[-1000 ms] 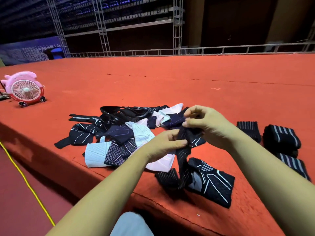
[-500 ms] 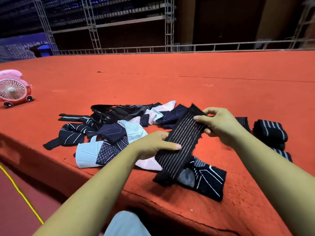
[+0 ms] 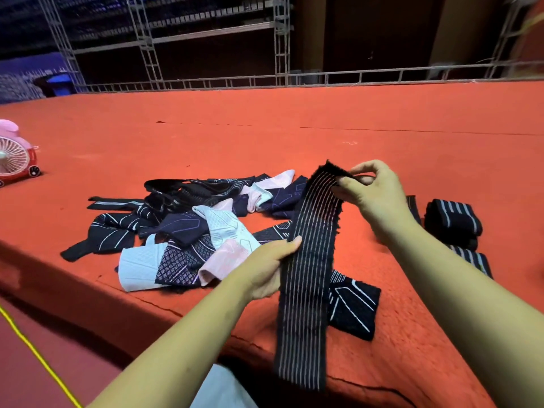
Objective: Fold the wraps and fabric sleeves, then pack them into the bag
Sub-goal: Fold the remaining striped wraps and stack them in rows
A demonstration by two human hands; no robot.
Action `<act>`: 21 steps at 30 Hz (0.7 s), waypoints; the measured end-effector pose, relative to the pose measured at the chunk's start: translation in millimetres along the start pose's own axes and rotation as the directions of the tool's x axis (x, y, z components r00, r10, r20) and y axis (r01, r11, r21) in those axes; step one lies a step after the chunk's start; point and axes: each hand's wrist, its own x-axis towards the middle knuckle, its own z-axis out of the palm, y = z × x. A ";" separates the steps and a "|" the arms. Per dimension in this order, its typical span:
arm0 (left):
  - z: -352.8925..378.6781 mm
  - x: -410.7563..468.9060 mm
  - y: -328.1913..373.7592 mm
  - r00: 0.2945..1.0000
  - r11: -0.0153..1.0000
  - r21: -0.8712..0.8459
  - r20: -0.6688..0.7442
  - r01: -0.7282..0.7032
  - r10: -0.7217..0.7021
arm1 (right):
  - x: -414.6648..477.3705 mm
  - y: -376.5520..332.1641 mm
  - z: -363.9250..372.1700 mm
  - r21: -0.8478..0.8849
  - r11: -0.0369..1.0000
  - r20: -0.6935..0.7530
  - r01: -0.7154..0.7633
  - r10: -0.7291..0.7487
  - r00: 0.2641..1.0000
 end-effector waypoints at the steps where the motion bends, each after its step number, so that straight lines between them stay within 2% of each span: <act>1: 1.6 2.0 -6.4 1.000 0.997 -0.073 -0.013 0.005 -0.006 | -4.5 1.4 1.0 -0.033 0.999 0.019 0.023 -0.023 1.000; 5: 6.5 10.7 -20.6 0.996 0.958 -0.287 -0.085 0.005 -0.030 | -26.2 14.0 6.5 -0.208 0.959 0.126 0.191 -0.167 0.978; 10: 6.1 17.8 -24.9 0.984 0.900 -0.435 -0.173 -0.044 -0.036 | -62.8 50.7 12.9 -0.270 0.924 0.287 0.273 -0.193 0.938; 15: 5.1 17.3 -22.5 0.981 0.888 -0.455 -0.191 -0.061 -0.030 | -83.1 86.4 11.7 -0.421 0.806 0.361 0.416 -0.272 0.892; 21: -2.7 21.2 -23.9 0.969 0.902 -0.431 -0.234 -0.030 -0.080 | -87.5 100.1 8.2 -0.427 0.745 0.417 0.512 -0.339 0.843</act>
